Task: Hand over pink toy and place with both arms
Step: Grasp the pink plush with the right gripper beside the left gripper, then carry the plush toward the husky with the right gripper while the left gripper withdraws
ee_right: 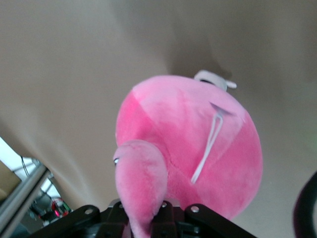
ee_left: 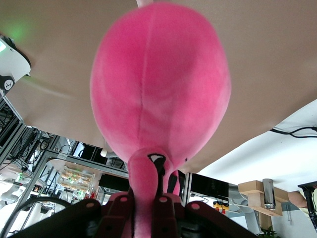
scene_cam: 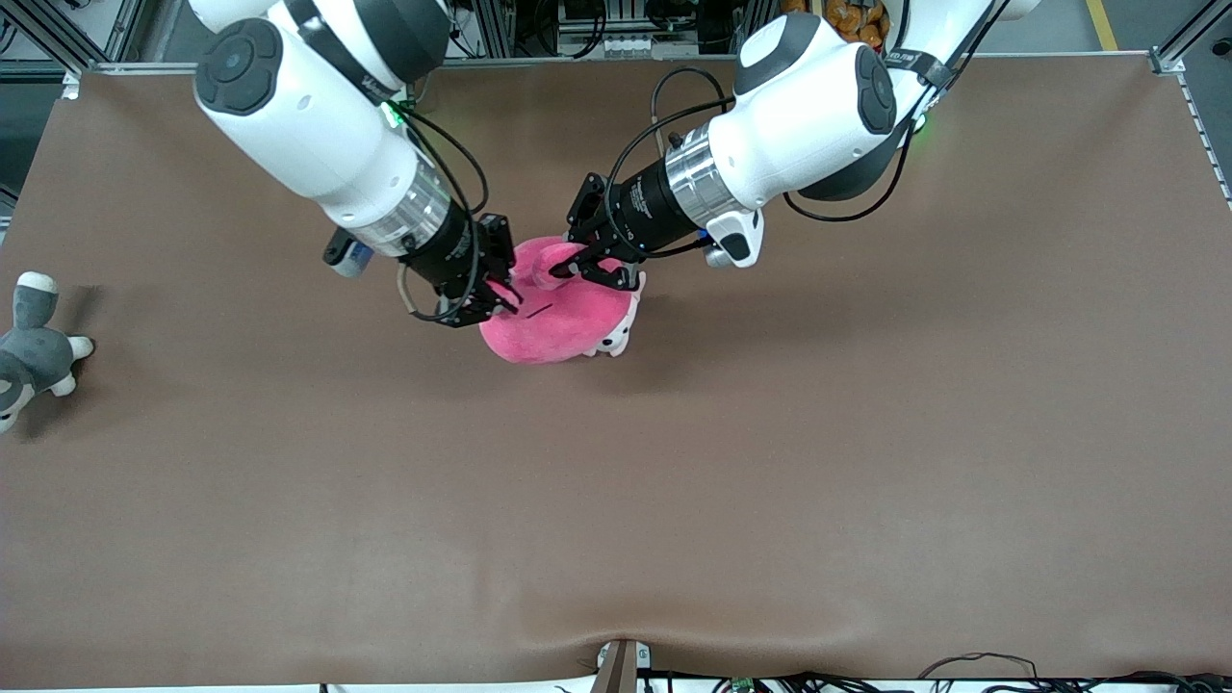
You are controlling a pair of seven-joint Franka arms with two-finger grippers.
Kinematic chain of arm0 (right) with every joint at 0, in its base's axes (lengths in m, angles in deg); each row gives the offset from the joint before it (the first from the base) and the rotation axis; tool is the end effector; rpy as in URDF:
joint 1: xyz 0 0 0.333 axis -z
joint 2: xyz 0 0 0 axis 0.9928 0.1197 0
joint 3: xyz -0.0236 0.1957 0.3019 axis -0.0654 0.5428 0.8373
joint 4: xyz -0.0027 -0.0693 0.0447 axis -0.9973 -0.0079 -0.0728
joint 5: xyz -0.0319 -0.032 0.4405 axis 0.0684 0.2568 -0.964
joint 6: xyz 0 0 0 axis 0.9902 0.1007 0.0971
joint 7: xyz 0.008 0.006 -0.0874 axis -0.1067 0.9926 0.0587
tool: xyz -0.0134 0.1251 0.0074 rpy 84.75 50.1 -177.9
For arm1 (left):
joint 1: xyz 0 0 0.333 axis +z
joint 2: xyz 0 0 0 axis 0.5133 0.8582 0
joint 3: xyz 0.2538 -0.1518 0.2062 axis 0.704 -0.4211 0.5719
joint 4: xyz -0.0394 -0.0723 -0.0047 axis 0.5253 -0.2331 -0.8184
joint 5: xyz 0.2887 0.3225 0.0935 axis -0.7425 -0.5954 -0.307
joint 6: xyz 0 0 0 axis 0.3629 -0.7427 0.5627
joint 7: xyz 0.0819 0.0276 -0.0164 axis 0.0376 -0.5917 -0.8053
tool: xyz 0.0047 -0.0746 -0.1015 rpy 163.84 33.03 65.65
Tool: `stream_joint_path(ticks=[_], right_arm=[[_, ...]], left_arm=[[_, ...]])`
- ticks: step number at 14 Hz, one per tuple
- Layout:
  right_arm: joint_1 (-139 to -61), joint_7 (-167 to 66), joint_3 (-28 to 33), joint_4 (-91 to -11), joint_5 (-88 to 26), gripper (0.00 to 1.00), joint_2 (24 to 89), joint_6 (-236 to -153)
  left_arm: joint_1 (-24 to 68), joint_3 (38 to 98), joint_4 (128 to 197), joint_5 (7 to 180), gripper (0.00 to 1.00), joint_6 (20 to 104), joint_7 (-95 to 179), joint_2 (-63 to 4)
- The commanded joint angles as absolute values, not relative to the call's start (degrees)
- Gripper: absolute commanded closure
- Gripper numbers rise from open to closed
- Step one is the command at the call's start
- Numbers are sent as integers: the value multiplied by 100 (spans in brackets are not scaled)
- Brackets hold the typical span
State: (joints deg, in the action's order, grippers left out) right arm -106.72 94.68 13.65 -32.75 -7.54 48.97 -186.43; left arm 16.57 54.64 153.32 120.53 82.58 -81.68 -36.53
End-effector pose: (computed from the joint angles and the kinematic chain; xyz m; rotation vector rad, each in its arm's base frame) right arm 0.6292 0.3700 0.5886 -1.5922 2.4308 0.3409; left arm 0.5632 -0.5138 0.5584 1.4230 2.0041 -0.8824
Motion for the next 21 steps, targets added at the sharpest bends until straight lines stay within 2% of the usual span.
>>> stream_joint_path(ticks=[1,2,7,11,13,17,18,19,20,21], right_arm=[[-10133,9229,1355,-3126,-486,100,4870,-18297],[-9949,8975,1346,-3100,-468,100,4870,-18114],[-8729,6623,1372,-3152,-538,100,5027,-17831],[-7840,4372,1372,-3179,-547,100,5782,-17691],[-7479,3624,1381,-3188,-617,100,6125,-17331],[-6970,2567,1372,-3205,-635,100,6775,-17417],[-6794,2217,1381,-3205,-644,97,6890,-17400],[-6723,1909,1381,-3214,-670,87,6952,-17348],[-6687,1793,1381,-3249,-679,88,6962,-17356],[-6661,1862,1381,-3284,-688,100,6962,-17391]], left_arm=[[1612,5490,15200,12057,13,8267,-8267,-3631],[1612,5490,15192,12005,0,8267,-8267,-3640],[1708,5498,15227,11436,0,7997,-8258,-3754],[1936,5507,15156,9521,0,7029,-8136,-3956],[2173,5507,15148,9220,0,6731,-7664,-4009],[2718,5516,14858,9113,0,5633,-5784,-4088],[2867,5525,14805,9113,0,5430,-5371,-4097],[2990,5534,14787,9096,0,5272,-5027,-4140],[3148,5525,14796,8939,0,5140,-4632,-4237],[3298,5507,14796,8737,0,4869,-4071,-4325]])
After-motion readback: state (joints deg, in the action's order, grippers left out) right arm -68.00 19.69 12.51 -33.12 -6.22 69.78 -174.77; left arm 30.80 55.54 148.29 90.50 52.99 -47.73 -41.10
